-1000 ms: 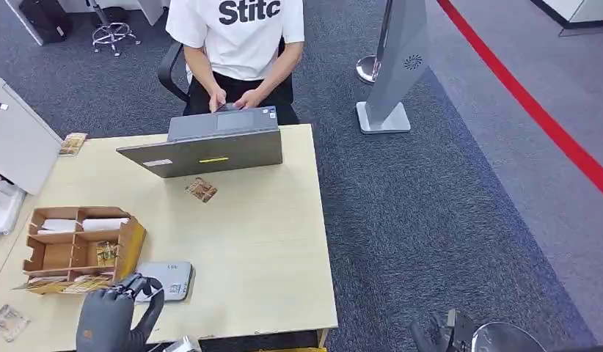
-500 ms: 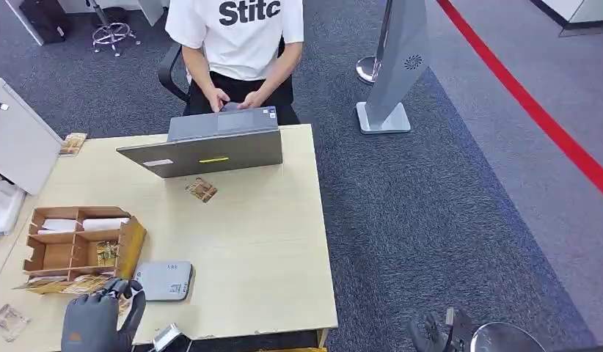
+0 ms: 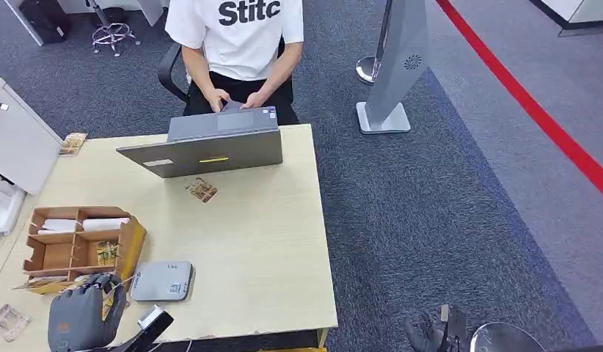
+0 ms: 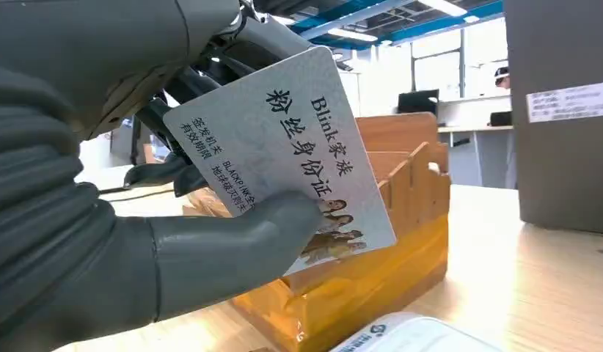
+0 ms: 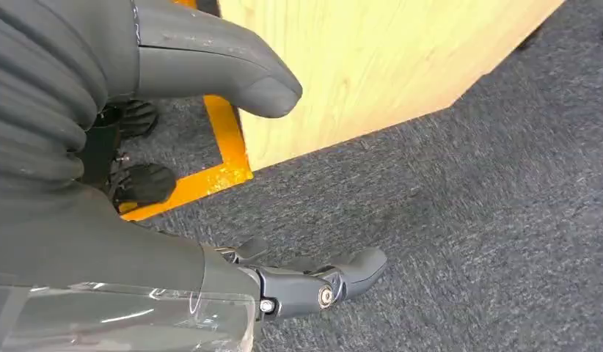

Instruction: Pass the card to the sensor for recognition and then transmit it.

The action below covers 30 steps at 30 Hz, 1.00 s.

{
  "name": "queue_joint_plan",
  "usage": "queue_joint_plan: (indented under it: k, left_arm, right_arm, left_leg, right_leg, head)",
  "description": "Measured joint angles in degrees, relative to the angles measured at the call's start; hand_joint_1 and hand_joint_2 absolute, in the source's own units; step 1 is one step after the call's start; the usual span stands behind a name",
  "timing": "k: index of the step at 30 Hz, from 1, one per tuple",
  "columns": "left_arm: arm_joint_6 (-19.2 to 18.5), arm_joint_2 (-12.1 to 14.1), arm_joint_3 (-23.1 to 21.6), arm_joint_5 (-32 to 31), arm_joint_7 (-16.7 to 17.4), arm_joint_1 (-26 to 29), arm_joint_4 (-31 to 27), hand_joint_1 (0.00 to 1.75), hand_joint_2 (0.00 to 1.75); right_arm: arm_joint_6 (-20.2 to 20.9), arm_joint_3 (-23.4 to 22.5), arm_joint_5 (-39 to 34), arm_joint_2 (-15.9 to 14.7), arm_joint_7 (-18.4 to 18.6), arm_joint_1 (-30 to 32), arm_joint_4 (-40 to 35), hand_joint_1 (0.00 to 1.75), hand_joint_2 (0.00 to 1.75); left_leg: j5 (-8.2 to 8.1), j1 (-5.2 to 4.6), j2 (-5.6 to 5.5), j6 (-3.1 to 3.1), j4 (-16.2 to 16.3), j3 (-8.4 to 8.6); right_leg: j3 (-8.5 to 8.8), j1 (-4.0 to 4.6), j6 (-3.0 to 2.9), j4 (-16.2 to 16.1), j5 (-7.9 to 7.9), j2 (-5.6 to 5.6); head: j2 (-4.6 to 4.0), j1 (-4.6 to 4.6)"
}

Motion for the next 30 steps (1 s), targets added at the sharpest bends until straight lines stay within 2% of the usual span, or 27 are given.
queue_joint_plan:
  k: [6, 9, 13, 22, 30]
  left_arm:
    - [0.0, -0.1, 0.5, 0.0, 0.0, -0.5, 1.1, 1.75, 1.75]
    - [-0.6, -0.5, 2.8, 1.7, 0.0, -2.8, 6.0, 1.75, 1.75]
    - [-0.4, -0.7, 3.1, 1.9, -1.5, -4.0, 7.9, 1.75, 1.75]
    - [0.7, -1.1, 2.8, 5.1, -5.3, -5.2, 10.0, 1.75, 1.75]
    - [0.7, -2.4, 2.1, 7.0, -6.1, -5.8, 10.8, 1.75, 1.75]
  right_arm:
    - [0.0, 0.5, 0.0, 0.0, 0.1, 0.0, 0.0, 0.00, 1.75]
    - [-0.1, 2.1, -0.7, -0.1, 0.3, 0.6, -0.3, 0.00, 1.75]
    - [-0.3, 2.9, -0.8, -0.2, 0.5, 0.7, -0.3, 0.00, 1.75]
    - [-1.0, 5.8, -2.1, -0.8, 0.5, 0.6, 0.0, 0.00, 1.75]
    - [-1.3, 6.7, -2.1, -0.8, 0.7, 0.6, 0.1, 0.00, 1.75]
  left_leg:
    - [0.00, 0.00, 0.00, 0.00, 0.0, -0.01]
    - [0.00, 0.00, 0.00, 0.00, 0.0, -0.01]
    - [0.01, 0.00, 0.00, 0.00, 0.0, 0.00]
    - [0.00, 0.00, 0.01, 0.00, 0.0, -0.01]
    - [0.00, -0.01, 0.01, 0.00, 0.0, 0.00]
  right_leg:
    - [0.00, 0.00, 0.00, 0.0, 0.00, 0.00]
    - [-0.01, 0.00, 0.00, 0.0, 0.00, -0.01]
    - [-0.01, 0.00, -0.01, 0.0, 0.00, 0.00]
    - [-0.02, 0.00, -0.01, 0.0, 0.00, 0.01]
    - [-0.02, 0.00, -0.01, 0.0, 0.01, 0.01]
  head:
    - [0.00, -0.02]
    - [0.00, -0.02]
    - [0.00, -0.02]
    - [0.00, -0.02]
    - [0.00, -0.02]
